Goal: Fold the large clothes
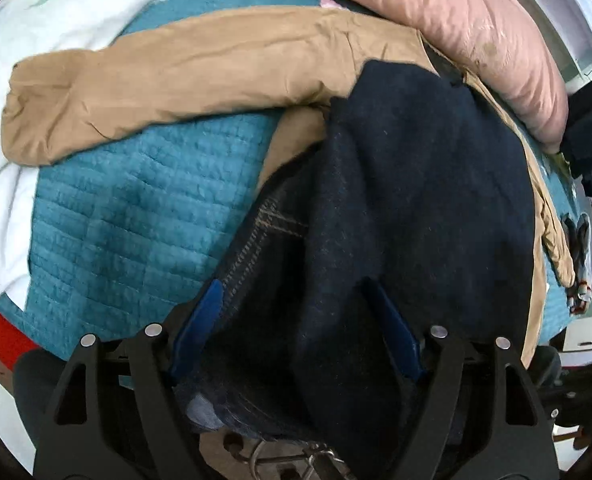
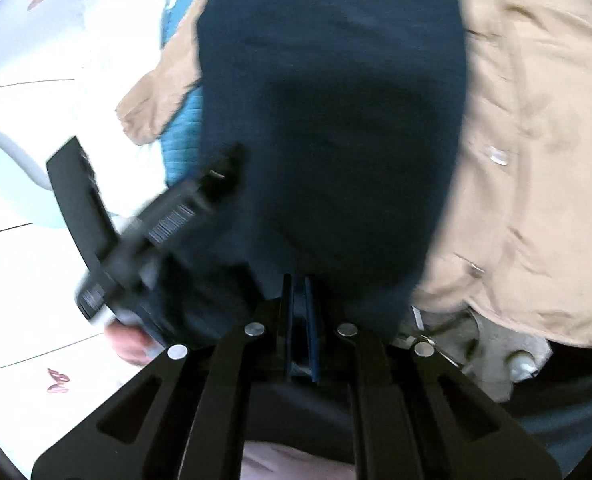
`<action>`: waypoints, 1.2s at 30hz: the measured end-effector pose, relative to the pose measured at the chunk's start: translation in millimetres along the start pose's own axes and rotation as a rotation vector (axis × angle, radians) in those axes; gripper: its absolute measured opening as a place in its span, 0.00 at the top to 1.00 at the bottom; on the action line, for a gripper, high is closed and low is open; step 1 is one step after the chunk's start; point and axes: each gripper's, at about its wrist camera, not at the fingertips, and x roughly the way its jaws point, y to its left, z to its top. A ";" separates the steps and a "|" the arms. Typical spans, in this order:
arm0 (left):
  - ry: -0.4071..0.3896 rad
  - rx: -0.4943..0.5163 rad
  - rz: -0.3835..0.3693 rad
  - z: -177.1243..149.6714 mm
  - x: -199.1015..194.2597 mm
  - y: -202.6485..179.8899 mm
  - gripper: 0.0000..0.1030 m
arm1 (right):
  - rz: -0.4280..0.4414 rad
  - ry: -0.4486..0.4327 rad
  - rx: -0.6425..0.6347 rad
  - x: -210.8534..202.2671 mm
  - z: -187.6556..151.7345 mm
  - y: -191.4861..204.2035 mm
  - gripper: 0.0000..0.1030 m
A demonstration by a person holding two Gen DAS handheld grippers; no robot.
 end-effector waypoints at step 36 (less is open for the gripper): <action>0.109 0.112 -0.050 -56.8 -12.5 19.1 0.21 | 0.031 0.147 -0.014 87.1 -37.3 12.9 0.92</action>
